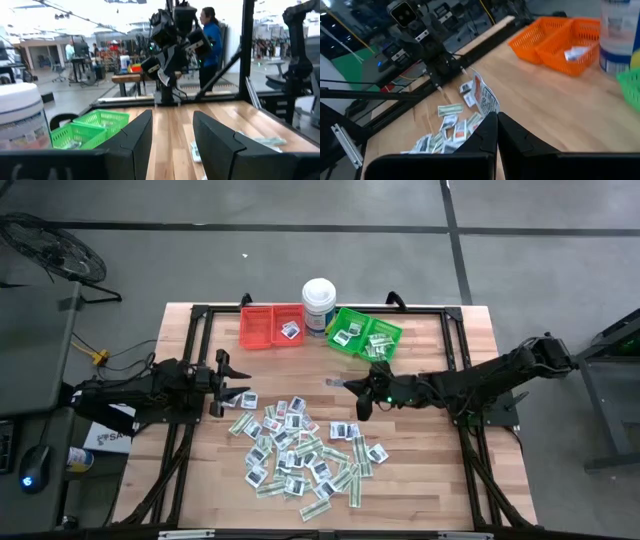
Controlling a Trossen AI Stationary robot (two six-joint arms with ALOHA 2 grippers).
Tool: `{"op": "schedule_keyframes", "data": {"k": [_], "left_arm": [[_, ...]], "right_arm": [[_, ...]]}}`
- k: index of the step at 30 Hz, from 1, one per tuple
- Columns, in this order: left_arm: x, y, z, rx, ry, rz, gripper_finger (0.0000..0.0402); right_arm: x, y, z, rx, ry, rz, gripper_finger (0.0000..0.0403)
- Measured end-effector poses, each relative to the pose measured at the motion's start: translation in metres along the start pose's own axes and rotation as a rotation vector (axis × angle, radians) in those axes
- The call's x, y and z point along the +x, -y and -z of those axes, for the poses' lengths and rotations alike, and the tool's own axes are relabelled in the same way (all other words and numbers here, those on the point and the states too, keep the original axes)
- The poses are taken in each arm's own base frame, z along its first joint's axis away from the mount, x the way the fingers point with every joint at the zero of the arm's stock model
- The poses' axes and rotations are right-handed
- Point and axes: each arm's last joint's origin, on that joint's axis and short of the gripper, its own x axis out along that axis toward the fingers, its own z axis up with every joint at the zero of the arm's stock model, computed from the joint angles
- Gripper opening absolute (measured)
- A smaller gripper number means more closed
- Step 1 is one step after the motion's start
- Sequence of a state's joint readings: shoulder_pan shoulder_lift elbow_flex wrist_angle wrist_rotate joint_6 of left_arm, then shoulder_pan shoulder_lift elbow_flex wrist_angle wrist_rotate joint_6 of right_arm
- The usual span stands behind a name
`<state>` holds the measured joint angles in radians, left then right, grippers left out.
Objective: Pick & Place First Aid Supplies
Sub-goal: Put the orange ointment pack into the left orange bin
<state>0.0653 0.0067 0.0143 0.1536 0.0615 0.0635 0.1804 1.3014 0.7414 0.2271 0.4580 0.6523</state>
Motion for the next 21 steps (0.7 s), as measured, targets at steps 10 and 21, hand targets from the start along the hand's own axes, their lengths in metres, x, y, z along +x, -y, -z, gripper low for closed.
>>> {"op": "schedule_keyframes", "data": {"k": [10,21], "left_arm": [[0.008,-0.003,-0.009,-0.023,0.016,-0.070,0.0140],[0.056,-0.009,-0.041,-0.056,-0.007,-0.104,0.0140]], "right_arm": [[0.015,0.024,-0.033,-0.113,0.068,-0.115,0.0000],[0.021,0.032,-0.084,-0.306,0.115,-0.214,0.0000]]}}
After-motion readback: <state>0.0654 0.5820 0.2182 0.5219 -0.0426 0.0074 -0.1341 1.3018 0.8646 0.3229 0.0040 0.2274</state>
